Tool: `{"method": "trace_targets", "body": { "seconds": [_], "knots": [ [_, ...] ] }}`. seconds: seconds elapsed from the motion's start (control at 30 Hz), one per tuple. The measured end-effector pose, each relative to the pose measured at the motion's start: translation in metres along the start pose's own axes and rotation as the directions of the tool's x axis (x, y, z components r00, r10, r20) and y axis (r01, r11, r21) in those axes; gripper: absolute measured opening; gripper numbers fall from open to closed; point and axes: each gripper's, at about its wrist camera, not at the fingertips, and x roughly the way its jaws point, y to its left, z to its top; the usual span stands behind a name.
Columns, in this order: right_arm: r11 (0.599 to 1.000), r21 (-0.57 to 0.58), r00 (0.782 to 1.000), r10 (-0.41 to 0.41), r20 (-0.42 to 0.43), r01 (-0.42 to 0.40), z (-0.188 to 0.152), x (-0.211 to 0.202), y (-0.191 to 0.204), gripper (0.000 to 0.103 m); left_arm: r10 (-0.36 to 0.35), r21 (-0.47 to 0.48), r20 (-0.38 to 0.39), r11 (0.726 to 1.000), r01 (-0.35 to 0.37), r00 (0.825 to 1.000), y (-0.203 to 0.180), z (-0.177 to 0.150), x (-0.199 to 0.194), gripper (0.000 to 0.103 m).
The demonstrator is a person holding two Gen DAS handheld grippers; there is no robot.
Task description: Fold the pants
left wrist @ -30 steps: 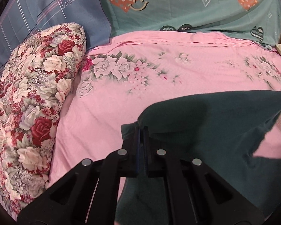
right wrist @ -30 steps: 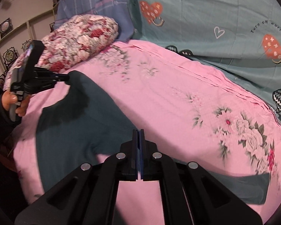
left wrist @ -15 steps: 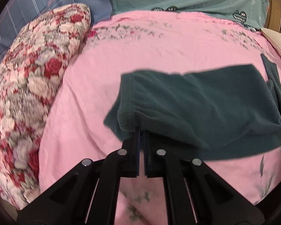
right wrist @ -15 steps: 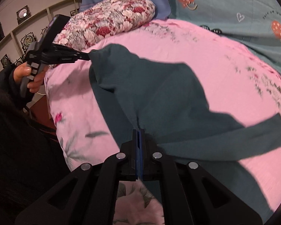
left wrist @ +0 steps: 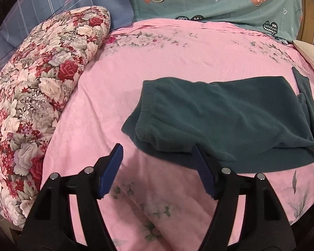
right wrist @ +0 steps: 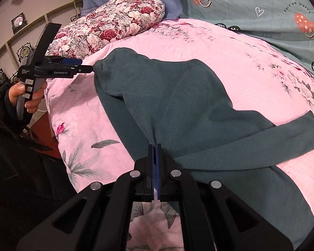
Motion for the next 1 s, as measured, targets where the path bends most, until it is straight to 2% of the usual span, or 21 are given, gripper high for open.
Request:
{"method": "trace_targets", "body": {
  "seconds": [0.13, 0.17, 0.23, 0.27, 0.3, 0.4, 0.6, 0.73, 0.8, 0.93, 0.97, 1.0],
  "knots": [
    [1.000, 0.002, 1.000, 0.001, 0.003, -0.001, -0.001, 0.000, -0.001, 0.002, -0.066, -0.076, -0.040, 0.995, 0.063, 0.997, 0.004, 0.005, 0.014, 0.069],
    [1.000, 0.006, 1.000, 0.004, 0.003, -0.004, -0.001, 0.000, -0.001, 0.002, -0.077, -0.089, -0.044, 0.993, 0.073, 0.996, 0.004, 0.006, 0.017, 0.066],
    [1.000, 0.008, 1.000, 0.006, 0.003, -0.006, -0.001, 0.000, -0.002, 0.002, -0.085, -0.111, -0.054, 0.991, 0.079, 0.995, 0.003, 0.007, 0.024, 0.048],
    [1.000, 0.010, 1.000, 0.008, 0.003, -0.008, -0.001, 0.001, -0.002, 0.001, -0.102, -0.137, -0.073, 0.986, 0.091, 0.992, 0.005, 0.008, 0.030, 0.024],
    [1.000, 0.012, 1.000, 0.009, 0.003, -0.009, -0.001, 0.001, -0.002, 0.001, -0.123, -0.163, -0.095, 0.981, 0.107, 0.988, 0.007, 0.009, 0.036, 0.012],
    [1.000, 0.020, 1.000, 0.014, 0.004, -0.014, -0.002, 0.002, -0.003, 0.002, -0.130, -0.195, -0.098, 0.975, 0.109, 0.987, 0.013, 0.010, 0.040, 0.006],
    [1.000, 0.002, 0.999, 0.028, 0.031, -0.028, 0.006, -0.006, 0.002, 0.001, -0.093, -0.197, -0.040, 0.977, 0.083, 0.995, 0.028, 0.022, 0.020, 0.005],
    [0.998, -0.018, 0.996, 0.065, 0.057, -0.065, 0.014, -0.012, 0.010, 0.002, -0.047, -0.185, 0.002, 0.982, 0.047, 0.999, 0.036, 0.031, 0.008, 0.005],
    [0.997, -0.032, 0.997, 0.066, 0.030, -0.065, 0.013, -0.004, 0.015, 0.001, -0.045, -0.173, -0.032, 0.984, 0.039, 0.998, 0.037, 0.028, 0.016, 0.006],
    [0.999, -0.019, 0.998, 0.045, -0.052, -0.046, 0.005, 0.018, 0.016, 0.004, -0.028, -0.169, -0.146, 0.986, 0.003, 0.989, 0.037, 0.006, 0.047, 0.015],
    [0.999, -0.018, 0.997, 0.042, -0.065, -0.043, 0.004, 0.021, 0.017, 0.007, -0.024, -0.171, -0.141, 0.985, 0.000, 0.990, 0.037, 0.003, 0.047, 0.017],
    [0.999, -0.023, 0.997, 0.039, -0.070, -0.041, 0.003, 0.022, 0.019, 0.010, -0.008, -0.165, -0.130, 0.986, -0.014, 0.991, 0.037, 0.002, 0.043, 0.025]
  ]
}}
